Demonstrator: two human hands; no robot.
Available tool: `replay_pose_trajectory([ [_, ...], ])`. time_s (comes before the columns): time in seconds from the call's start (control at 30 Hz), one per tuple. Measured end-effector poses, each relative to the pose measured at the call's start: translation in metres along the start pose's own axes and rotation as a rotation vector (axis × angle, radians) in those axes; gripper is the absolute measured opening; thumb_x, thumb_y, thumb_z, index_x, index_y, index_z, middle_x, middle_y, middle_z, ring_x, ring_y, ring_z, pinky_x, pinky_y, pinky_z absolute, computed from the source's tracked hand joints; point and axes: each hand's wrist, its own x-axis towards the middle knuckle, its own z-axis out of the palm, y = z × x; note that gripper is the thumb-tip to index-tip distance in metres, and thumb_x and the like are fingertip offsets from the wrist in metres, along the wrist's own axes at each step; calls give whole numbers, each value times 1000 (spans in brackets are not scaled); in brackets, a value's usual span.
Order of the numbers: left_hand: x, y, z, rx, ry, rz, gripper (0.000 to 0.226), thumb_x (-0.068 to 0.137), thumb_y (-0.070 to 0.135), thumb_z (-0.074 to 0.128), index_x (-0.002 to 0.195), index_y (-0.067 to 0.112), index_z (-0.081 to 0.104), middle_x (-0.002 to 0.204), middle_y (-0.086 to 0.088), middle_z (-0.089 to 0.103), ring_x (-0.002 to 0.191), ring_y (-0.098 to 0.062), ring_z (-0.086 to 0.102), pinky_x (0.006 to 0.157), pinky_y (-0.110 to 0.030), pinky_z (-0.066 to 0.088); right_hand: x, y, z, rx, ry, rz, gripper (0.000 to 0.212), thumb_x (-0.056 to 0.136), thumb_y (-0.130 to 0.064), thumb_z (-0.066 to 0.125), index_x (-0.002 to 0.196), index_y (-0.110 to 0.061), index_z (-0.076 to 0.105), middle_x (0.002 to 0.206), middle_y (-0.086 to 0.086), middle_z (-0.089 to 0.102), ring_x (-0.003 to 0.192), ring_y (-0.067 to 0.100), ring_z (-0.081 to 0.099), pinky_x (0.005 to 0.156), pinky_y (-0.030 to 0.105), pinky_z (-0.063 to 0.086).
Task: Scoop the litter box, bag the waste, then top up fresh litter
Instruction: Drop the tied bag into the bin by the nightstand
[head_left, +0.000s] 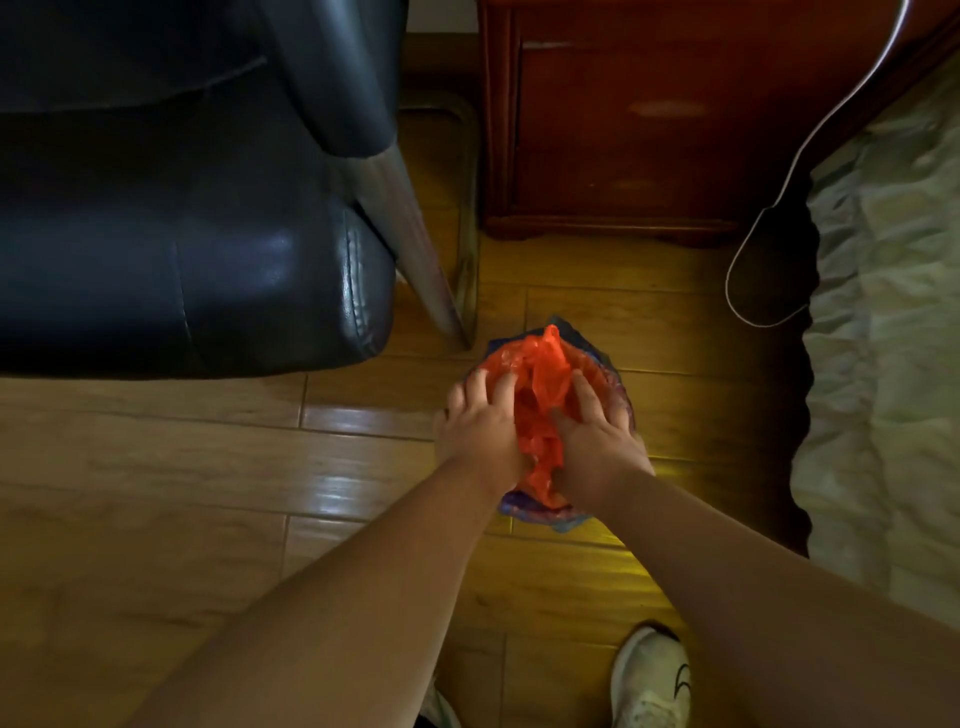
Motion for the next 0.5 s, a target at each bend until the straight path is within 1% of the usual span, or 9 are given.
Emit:
replay_pose_trajectory([
  [0.07, 8, 1, -9, -27, -85, -13, 124, 77, 52, 84, 164, 35, -2, 173, -1, -3, 155, -31, 13, 118, -52, 28, 2, 1, -4, -18, -51, -3, 96, 88, -49, 66, 156, -53, -1, 162, -3, -36, 152, 42, -17, 120, 56, 25],
  [0.1, 13, 0, -10, -39, -141, -20, 129, 77, 52, 85, 164, 33, -8, 174, 0, -2, 157, -30, 14, 119, -53, 27, 6, 1, -4, -20, -95, -1, 99, 87, -49, 68, 156, -54, -2, 161, 1, -39, 153, 44, -15, 121, 56, 26],
  [0.13, 16, 1, -9, -28, -163, -18, 127, 78, 50, 84, 164, 30, -7, 173, -1, 7, 156, -28, 18, 118, -52, 28, 10, 2, -3, -20, -133, -3, 102, 85, -49, 69, 156, -54, -3, 161, 5, -39, 153, 45, -10, 121, 56, 27],
  [0.2, 19, 3, -1, 45, -135, 35, 100, 84, 43, 77, 161, 26, 16, 162, 0, 37, 149, -24, 33, 114, -49, 34, 17, 7, 1, 35, -186, 24, 104, 81, -47, 75, 159, -48, 6, 165, 11, -26, 152, 46, 10, 120, 51, 31],
  [0.27, 12, 7, 6, 152, -121, 111, 57, 93, 35, 64, 146, 26, 44, 147, -1, 54, 140, -24, 45, 111, -44, 38, 17, 9, 5, 87, -169, 8, 91, 82, -40, 75, 158, -38, 25, 165, 17, 9, 146, 40, 31, 117, 42, 37],
  [0.3, 7, 8, 10, 186, -152, 126, 45, 96, 34, 59, 141, 27, 53, 143, -3, 59, 136, -27, 50, 110, -42, 41, 14, 7, 7, 83, -140, -13, 78, 85, -37, 69, 154, -35, 33, 158, 19, 30, 139, 35, 43, 112, 37, 42],
  [0.37, 3, 6, 20, 108, -225, 85, 38, 101, 37, 51, 136, 26, 59, 138, -9, 63, 127, -34, 59, 106, -40, 48, 6, 4, 9, 87, -63, 1, 56, 89, -26, 59, 144, -27, 47, 135, 14, 56, 118, 31, 61, 97, 34, 50],
  [0.43, 2, 3, 28, -28, -284, 18, 39, 103, 41, 47, 136, 25, 62, 135, -13, 67, 121, -36, 64, 101, -38, 51, 4, 4, 12, 95, 16, 23, 43, 91, -20, 55, 134, -21, 55, 124, 11, 63, 110, 31, 64, 88, 34, 51],
  [0.5, 8, 0, 35, -187, -286, -69, 42, 102, 47, 46, 130, 24, 67, 129, -11, 71, 116, -34, 67, 96, -33, 51, 6, 4, 11, 106, 58, 43, 40, 94, -20, 54, 134, -21, 58, 125, 11, 63, 111, 31, 64, 90, 35, 50],
])
